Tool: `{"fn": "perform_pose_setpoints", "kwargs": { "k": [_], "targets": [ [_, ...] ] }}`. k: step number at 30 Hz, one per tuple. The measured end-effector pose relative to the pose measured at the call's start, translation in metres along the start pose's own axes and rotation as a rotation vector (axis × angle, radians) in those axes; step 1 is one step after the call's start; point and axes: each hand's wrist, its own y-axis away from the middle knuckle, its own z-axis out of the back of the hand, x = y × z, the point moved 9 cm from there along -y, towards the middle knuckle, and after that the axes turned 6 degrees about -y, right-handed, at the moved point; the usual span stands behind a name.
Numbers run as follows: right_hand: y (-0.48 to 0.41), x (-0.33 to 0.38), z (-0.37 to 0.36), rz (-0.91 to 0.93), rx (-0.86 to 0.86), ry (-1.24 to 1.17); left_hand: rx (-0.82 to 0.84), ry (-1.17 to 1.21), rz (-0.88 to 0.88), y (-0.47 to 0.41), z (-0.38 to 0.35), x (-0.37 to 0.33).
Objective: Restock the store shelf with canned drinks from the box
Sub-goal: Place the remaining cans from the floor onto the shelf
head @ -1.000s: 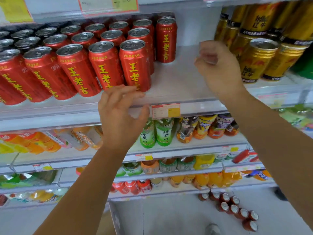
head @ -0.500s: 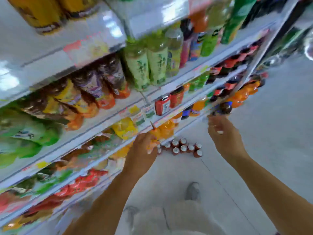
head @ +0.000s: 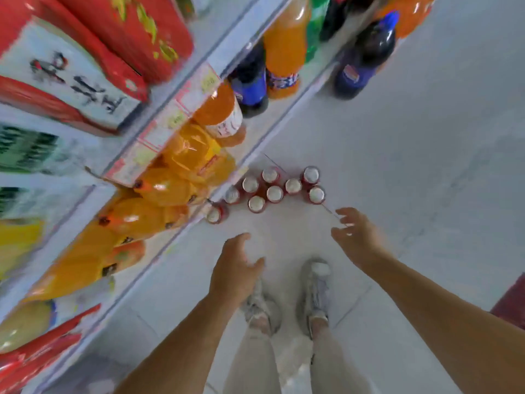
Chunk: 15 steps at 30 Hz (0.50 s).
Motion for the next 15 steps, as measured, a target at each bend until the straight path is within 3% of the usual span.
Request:
{"fn": "perform_pose_setpoints", "kwargs": {
  "k": [7, 15],
  "targets": [
    [-0.153, -0.125, -0.074, -0.087, -0.043, 0.032, -0.107, -0.035, -0.044, -0.179, -0.107, 0.048],
    [-0.230, -0.150, -0.120, 0.038, -0.065, 0.021, -0.377, 0.066, -0.130, -0.249, -0.129, 0.062]
  ]
}}
